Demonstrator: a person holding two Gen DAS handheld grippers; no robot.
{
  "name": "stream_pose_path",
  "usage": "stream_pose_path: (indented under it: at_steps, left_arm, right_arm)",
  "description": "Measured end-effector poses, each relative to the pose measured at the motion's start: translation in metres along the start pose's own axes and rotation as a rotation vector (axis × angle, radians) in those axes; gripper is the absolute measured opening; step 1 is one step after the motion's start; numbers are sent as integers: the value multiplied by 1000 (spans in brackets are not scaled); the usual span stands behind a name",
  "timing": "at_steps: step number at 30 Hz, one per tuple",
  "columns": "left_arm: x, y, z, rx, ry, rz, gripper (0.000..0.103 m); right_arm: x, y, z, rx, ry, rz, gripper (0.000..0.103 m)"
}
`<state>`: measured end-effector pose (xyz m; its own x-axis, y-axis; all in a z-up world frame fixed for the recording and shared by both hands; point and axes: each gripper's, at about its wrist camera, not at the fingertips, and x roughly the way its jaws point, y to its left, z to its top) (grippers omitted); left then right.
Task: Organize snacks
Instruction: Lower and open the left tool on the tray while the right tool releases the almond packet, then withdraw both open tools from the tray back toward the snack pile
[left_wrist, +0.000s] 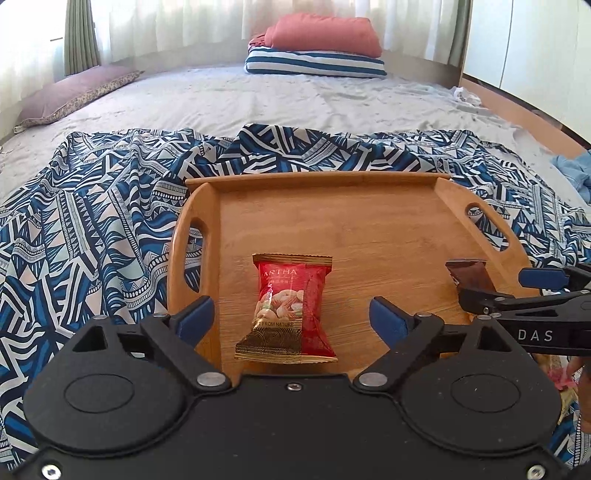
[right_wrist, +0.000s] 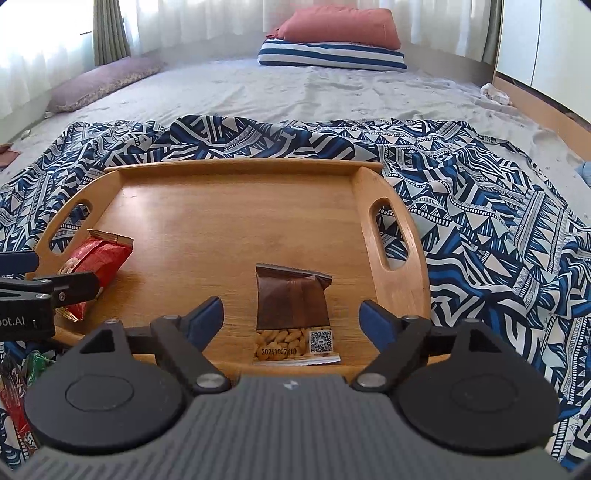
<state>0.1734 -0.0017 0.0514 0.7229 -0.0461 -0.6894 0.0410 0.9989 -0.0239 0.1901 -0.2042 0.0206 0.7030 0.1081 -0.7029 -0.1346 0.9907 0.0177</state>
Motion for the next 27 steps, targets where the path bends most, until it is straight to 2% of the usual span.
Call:
stream_pose_path:
  at_steps: [6, 16, 27]
  left_arm:
    - [-24, -2, -9, 39, -49, -5, 97]
    - [-63, 0, -34, 55, -125, -39, 101]
    - [-91, 6, -63, 34, -197, -83, 103]
  right_arm:
    - [-12, -1, -5, -7, -20, 4, 103]
    - [-42, -7, -22, -11, -74, 20, 103]
    - [-72, 1, -58, -110, -159, 3, 103]
